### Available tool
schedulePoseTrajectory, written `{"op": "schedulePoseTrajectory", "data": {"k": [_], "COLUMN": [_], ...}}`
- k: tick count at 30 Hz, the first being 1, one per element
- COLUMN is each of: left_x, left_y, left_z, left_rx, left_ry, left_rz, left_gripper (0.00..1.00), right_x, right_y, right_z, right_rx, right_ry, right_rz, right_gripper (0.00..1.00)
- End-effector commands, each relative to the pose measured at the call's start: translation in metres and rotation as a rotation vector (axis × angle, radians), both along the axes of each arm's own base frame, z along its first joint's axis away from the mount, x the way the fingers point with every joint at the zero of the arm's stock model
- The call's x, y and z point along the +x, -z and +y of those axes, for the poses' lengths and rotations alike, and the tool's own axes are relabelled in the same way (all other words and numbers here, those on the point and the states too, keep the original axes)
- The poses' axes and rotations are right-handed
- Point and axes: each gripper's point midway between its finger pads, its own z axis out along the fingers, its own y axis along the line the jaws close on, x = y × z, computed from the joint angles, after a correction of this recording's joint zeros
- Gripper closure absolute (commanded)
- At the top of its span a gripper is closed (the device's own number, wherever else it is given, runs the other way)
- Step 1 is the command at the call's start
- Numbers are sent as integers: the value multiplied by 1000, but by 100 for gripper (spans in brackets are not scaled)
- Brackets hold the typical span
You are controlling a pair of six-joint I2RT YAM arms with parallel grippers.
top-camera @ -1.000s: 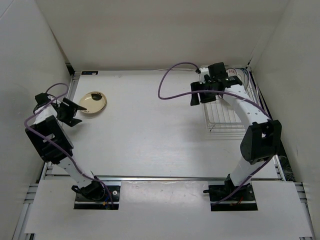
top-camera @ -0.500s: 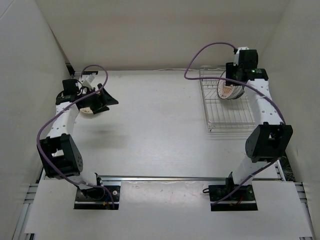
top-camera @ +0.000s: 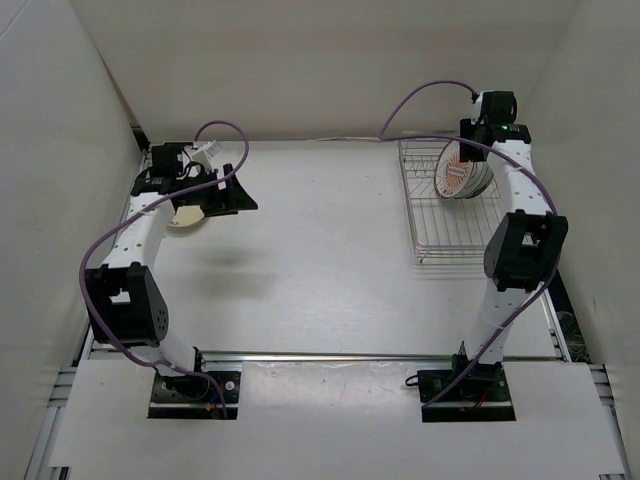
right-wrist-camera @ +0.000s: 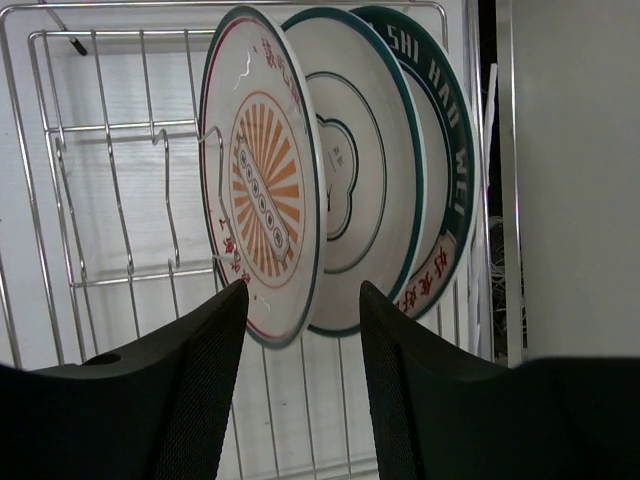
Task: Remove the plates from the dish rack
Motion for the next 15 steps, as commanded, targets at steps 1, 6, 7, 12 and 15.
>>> {"op": "schedulePoseTrajectory", "data": {"k": [1,6,7,12,15], "left_x": [5,11,13,12,15], "left_y": [-7,-2,4,3,3], "left_z": [-1,-7,-8,-19,-19], "left_rx": [-15,-10,11,23,23], "left_ry": [33,55,57,88,88], "left_rz": [-15,-3,1,-6,-4], "left_gripper": [9,9,9,9,9], "right_x": [22,39,43,54,54], "right_y": [-23,-2,-4,-2,-11], "right_z": [-4,-10,-10,-9,-8], "right_rx": [-6,-5,-5,0,22], "right_ry": [-9,1,1,-6,13], "right_rz": [-85,-61,-71,-81,-104], "right_gripper": [47,52,57,94,100]}}
